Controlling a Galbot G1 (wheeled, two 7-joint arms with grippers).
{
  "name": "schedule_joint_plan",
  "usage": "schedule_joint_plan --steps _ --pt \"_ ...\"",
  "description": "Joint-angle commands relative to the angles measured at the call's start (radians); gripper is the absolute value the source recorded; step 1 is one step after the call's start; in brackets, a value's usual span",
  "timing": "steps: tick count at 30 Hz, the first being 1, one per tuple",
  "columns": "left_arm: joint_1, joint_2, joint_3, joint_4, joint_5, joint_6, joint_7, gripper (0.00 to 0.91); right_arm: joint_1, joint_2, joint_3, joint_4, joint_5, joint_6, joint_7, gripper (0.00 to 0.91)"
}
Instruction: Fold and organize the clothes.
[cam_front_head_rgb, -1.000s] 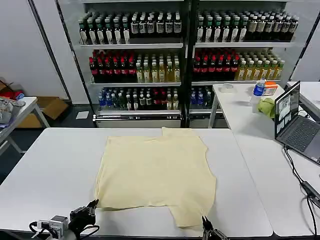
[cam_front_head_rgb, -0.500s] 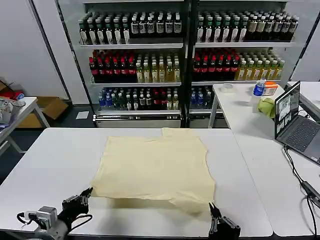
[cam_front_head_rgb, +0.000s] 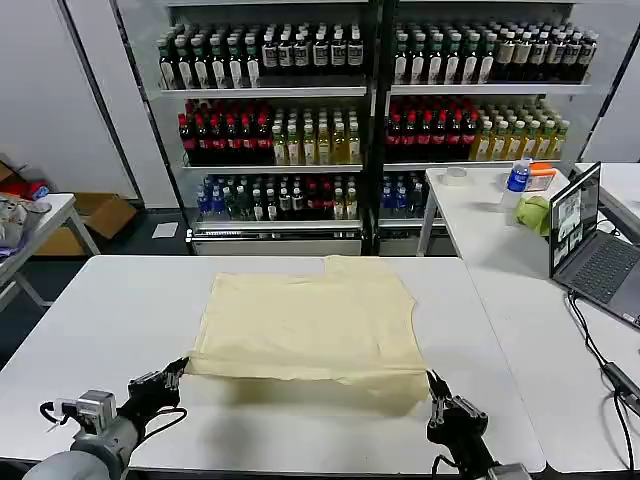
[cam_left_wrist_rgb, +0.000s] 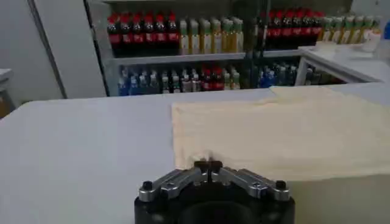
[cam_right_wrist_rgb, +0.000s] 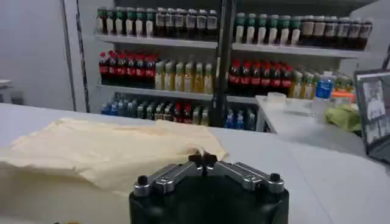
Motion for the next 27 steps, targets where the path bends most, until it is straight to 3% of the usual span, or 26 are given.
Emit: schedule_joint_plan --steps 1,17,27 --pt "-0.091 0.027 0.04 0.061 -0.012 -0.001 -0.002 0.02 0.173 -0.05 -0.022 -0.088 0.028 -0.028 0.0 0.0" --pt "-0.237 0.053 0.139 0.194 0.031 0.0 0.005 0.02 0.476 -0.105 -0.148 -0.258 0.047 -0.097 -0.023 0.0" --pt "-0.294 0.048 0.202 0.257 0.054 0.0 0.007 0.02 0.562 -0.089 -0.224 -0.381 -0.026 -0.089 -0.059 0.0"
